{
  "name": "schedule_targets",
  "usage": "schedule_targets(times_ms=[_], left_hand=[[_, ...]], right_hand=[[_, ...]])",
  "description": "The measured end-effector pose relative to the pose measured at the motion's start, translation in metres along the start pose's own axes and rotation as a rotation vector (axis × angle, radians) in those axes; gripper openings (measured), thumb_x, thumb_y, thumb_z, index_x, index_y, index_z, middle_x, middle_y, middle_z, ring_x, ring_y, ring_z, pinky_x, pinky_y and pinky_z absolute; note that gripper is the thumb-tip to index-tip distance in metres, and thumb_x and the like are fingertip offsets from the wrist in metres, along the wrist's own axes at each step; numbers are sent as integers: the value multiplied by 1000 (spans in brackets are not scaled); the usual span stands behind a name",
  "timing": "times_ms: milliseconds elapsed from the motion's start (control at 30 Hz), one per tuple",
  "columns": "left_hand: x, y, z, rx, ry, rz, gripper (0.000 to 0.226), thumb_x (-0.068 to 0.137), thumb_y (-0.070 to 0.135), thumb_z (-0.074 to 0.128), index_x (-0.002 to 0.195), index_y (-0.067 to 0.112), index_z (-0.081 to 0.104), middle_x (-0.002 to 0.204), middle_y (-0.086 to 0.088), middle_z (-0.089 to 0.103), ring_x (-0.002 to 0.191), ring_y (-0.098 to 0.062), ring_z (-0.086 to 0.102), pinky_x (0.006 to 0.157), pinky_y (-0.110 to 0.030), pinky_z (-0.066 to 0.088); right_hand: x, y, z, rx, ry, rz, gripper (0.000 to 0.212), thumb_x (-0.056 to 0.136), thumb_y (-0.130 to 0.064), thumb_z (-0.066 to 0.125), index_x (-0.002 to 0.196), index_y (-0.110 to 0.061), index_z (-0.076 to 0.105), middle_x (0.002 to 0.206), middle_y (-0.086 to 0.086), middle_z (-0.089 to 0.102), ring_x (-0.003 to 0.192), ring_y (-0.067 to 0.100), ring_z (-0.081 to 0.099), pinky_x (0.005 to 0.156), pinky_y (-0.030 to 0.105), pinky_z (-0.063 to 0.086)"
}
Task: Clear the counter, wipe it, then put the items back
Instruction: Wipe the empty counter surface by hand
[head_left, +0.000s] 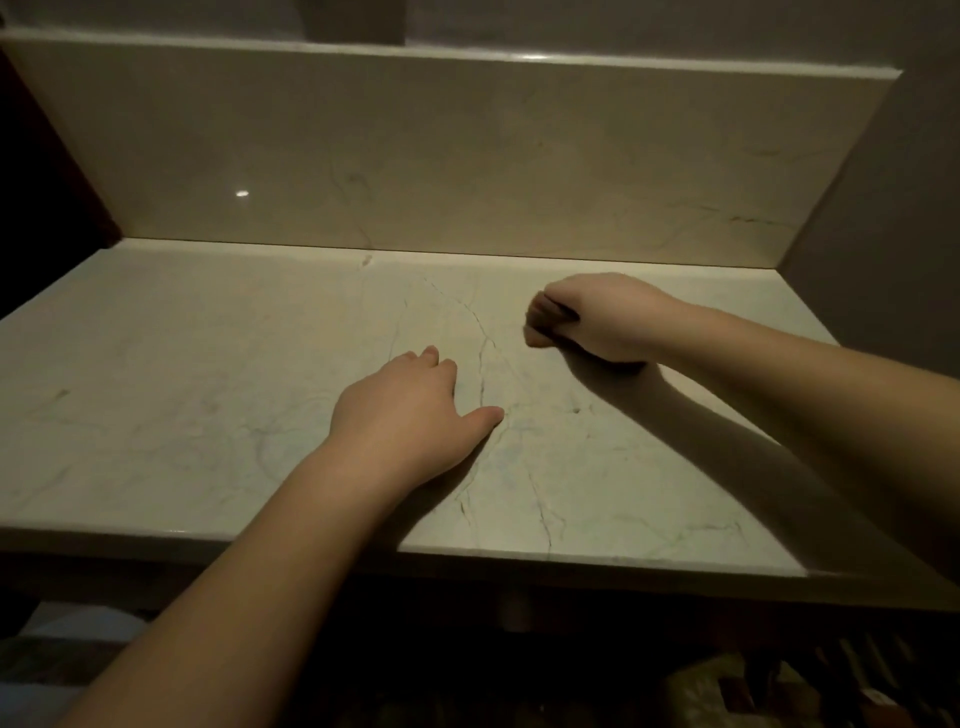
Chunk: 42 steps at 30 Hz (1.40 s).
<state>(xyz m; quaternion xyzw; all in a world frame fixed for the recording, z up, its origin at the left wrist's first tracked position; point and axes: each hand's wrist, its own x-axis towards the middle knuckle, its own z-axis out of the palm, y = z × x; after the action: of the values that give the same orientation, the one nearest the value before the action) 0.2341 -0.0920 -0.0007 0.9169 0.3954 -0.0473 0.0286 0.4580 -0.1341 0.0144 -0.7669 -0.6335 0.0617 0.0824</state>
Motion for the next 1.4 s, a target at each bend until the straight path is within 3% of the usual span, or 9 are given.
schedule_targets(times_ms=[200, 267, 367, 567, 667, 800, 967, 1100, 1400], left_hand=[[1, -1, 0, 21, 21, 13, 77, 88, 74, 32, 147, 24, 36, 161, 2, 24, 141, -20, 34, 98, -41, 46], [1, -2, 1, 19, 22, 17, 79, 88, 75, 31, 149, 25, 34, 161, 3, 22, 142, -19, 32, 99, -40, 45], [0, -3, 0, 16, 19, 11, 81, 88, 76, 31, 151, 26, 29, 162, 4, 19, 145, -17, 27, 102, -41, 43], [-3, -3, -1, -6, 12, 6, 82, 88, 76, 30, 153, 27, 25, 163, 6, 15, 147, -15, 20, 105, -41, 40], [-4, -4, 0, -12, 8, 12, 82, 88, 76, 30, 154, 27, 24, 163, 7, 14, 148, -15, 19, 106, -41, 39], [-6, -5, 1, -24, 20, 21, 81, 89, 74, 29, 154, 26, 24, 163, 6, 14, 148, -14, 18, 107, -41, 38], [-2, -4, -1, -9, 7, 18, 83, 89, 76, 29, 154, 26, 22, 163, 6, 14, 148, -15, 18, 106, -41, 39], [-3, -4, -2, -8, -2, 16, 83, 88, 76, 29, 154, 26, 22, 163, 6, 14, 148, -15, 18, 106, -41, 39], [-2, -6, 2, 12, 15, 28, 81, 89, 76, 28, 154, 27, 24, 163, 6, 14, 147, -15, 21, 103, -41, 42]], right_hand=[[35, -7, 1, 9, 54, 59, 7, 88, -9, 49, 86, -11, 55, 69, -15, 50, 86, 30, 53, 57, 30, 33], [62, -19, 5, 105, 84, 98, 16, 84, 0, 45, 91, -2, 59, 77, -8, 62, 90, 33, 56, 56, 25, 36], [96, -32, 13, 108, 115, 192, 21, 81, 0, 42, 68, -16, 47, 99, 1, 69, 80, 24, 54, 62, 28, 37], [101, -11, 13, -66, 227, 377, 19, 92, -19, 53, 73, -23, 51, 108, 3, 65, 100, 27, 60, 73, 30, 41], [82, 21, 7, -69, 259, 447, 29, 89, -17, 53, 62, -22, 44, 105, 5, 66, 98, 28, 61, 80, 32, 47], [71, 41, 4, 10, 268, 490, 20, 86, -8, 53, 69, -19, 53, 93, 4, 64, 88, 27, 60, 80, 31, 51], [93, 12, 12, 201, 279, 335, 27, 83, 0, 50, 63, -18, 48, 88, 2, 65, 83, 20, 63, 81, 28, 52], [109, -8, 20, 146, 274, 252, 27, 83, -2, 50, 63, -20, 46, 83, 0, 61, 81, 23, 60, 83, 35, 53], [67, 64, 5, -142, 293, 460, 16, 86, -17, 53, 71, -20, 52, 91, -2, 65, 89, 25, 61, 82, 33, 50]])
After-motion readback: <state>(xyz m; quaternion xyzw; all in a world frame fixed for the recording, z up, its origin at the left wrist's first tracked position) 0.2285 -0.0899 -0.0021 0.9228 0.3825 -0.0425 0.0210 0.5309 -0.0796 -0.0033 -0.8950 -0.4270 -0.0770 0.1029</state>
